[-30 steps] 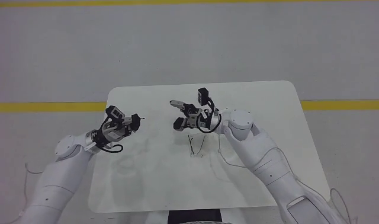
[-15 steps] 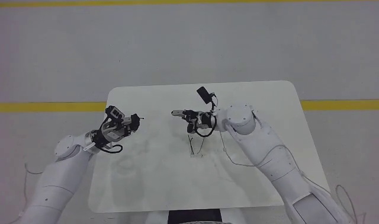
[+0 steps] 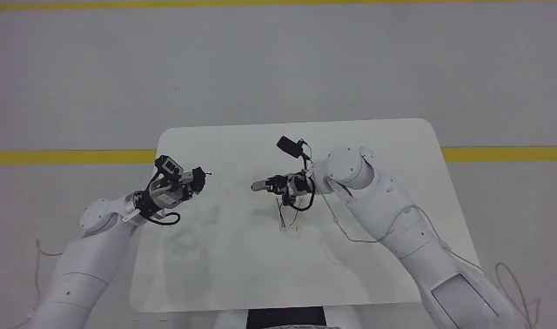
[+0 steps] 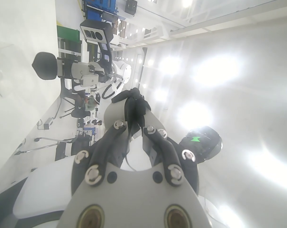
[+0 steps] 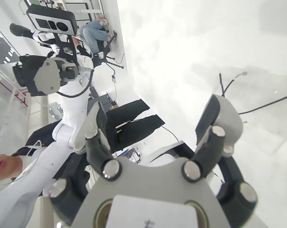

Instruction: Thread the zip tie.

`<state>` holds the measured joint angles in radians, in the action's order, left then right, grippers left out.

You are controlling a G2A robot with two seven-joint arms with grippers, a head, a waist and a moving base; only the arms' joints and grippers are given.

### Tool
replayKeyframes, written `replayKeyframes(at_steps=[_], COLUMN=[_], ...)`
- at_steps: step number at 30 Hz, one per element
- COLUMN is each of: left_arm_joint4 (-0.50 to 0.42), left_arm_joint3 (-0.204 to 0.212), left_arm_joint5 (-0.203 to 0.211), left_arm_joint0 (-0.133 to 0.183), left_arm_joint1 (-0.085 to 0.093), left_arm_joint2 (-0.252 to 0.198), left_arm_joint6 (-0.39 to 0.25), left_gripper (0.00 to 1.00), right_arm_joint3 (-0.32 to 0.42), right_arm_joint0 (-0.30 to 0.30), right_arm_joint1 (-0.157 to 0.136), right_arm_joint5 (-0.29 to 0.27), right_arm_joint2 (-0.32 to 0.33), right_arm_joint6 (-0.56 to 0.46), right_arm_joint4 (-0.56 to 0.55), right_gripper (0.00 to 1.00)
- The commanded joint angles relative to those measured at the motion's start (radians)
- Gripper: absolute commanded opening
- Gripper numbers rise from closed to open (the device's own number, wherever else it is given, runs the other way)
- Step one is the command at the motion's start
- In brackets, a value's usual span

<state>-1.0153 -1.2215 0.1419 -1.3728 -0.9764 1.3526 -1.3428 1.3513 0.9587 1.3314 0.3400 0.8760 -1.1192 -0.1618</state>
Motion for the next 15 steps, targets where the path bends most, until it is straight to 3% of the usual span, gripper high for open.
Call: replayKeyframes(at_steps=[1,5,10,12,15], left_arm_joint4=[0.000,0.000,0.000,0.000,0.000], left_arm_joint3=[0.000,0.000,0.000,0.000,0.000], left_arm_joint5=[0.000,0.000,0.000,0.000,0.000], left_arm_joint0=[0.000,0.000,0.000,0.000,0.000], left_arm_joint1=[0.000,0.000,0.000,0.000,0.000], left_arm_joint2=[0.000,0.000,0.000,0.000,0.000], left_arm_joint6=[0.000,0.000,0.000,0.000,0.000], left_gripper=[0.00,0.00,0.00,0.00,0.00], right_arm_joint3=[0.000,-0.004,-0.026,-0.004,0.027], right_arm_joint0=[0.000,0.018,0.013,0.008,0.018], right_arm_joint1=[0.000,-0.005,-0.018,-0.018,-0.016], right_arm_joint5=[0.000,0.000,0.000,0.000,0.000], right_arm_joint2=[0.000,0.000,-0.014,-0.033,-0.021], right_arm_joint6=[0.000,0.034,-0.040,-0.064,-0.056], right_arm_joint4=[0.000,-0.032,-0.166,-0.232,-0.224], right_gripper=[1.00,1.00,1.00,1.00,1.00])
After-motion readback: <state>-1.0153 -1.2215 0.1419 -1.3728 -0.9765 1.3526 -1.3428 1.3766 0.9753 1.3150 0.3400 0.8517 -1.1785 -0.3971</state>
